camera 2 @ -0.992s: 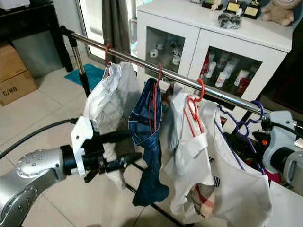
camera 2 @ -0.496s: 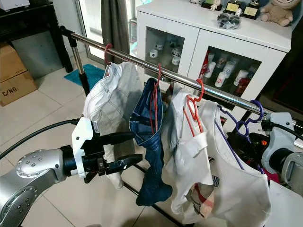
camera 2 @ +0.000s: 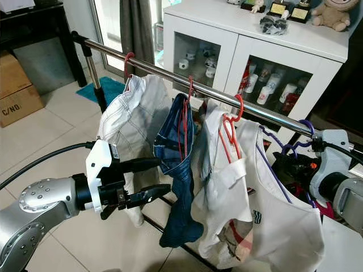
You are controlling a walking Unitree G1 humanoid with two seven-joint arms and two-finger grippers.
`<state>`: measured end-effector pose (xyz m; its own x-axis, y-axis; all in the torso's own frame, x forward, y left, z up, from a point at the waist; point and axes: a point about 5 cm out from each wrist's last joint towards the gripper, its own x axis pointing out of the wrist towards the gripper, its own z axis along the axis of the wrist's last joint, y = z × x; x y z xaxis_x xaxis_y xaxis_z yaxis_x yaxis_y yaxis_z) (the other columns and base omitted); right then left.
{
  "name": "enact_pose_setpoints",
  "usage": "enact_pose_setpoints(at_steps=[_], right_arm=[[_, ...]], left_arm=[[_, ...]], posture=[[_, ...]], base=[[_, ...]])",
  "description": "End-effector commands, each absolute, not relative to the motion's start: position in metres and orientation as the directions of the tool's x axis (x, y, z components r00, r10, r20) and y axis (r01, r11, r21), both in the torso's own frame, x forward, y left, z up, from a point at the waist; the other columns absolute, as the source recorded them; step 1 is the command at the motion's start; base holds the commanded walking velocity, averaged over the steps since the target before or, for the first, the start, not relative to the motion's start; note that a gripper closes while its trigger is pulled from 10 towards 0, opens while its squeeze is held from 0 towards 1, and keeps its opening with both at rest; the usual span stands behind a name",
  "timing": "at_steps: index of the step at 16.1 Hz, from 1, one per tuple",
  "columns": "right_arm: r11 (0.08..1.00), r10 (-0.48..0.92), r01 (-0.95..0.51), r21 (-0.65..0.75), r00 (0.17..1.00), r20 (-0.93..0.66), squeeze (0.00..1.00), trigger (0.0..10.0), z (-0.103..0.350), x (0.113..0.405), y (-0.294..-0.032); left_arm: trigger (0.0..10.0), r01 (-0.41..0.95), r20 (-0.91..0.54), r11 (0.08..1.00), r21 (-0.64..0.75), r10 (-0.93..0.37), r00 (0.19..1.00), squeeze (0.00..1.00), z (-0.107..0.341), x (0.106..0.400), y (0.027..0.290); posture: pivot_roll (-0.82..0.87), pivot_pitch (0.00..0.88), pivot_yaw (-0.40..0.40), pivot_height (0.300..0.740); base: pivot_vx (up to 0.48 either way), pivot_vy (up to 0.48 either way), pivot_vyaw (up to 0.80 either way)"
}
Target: Hang hanger
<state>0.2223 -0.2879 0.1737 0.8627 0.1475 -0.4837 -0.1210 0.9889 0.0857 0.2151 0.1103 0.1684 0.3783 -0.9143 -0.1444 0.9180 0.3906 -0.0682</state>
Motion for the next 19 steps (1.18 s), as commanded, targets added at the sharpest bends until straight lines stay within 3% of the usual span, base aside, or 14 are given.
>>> enact_pose_setpoints(at_steps=[1, 19], right_arm=[[0.989, 0.146, -0.118, 0.088, 0.866, -0.478, 0.0, 0.0, 0.173, 0.225, -0.286], [0.984, 0.17, -0.131, 0.117, 0.879, -0.446, 0.0, 0.0, 0.17, 0.226, -0.268]], left_arm=[[10.0, 0.919, -0.145, 0.39, -0.064, -0.914, 0.378, 0.0, 0.17, 0.215, 0.11], [10.0, 0.895, -0.155, 0.447, -0.008, -0.884, 0.44, 0.0, 0.172, 0.228, 0.114]], posture=[[0.02, 0.0, -0.054, 0.74], [0.02, 0.0, -0.037, 0.74]], base=[[0.0, 0.0, 0.0], [0.0, 0.0, 0.0]])
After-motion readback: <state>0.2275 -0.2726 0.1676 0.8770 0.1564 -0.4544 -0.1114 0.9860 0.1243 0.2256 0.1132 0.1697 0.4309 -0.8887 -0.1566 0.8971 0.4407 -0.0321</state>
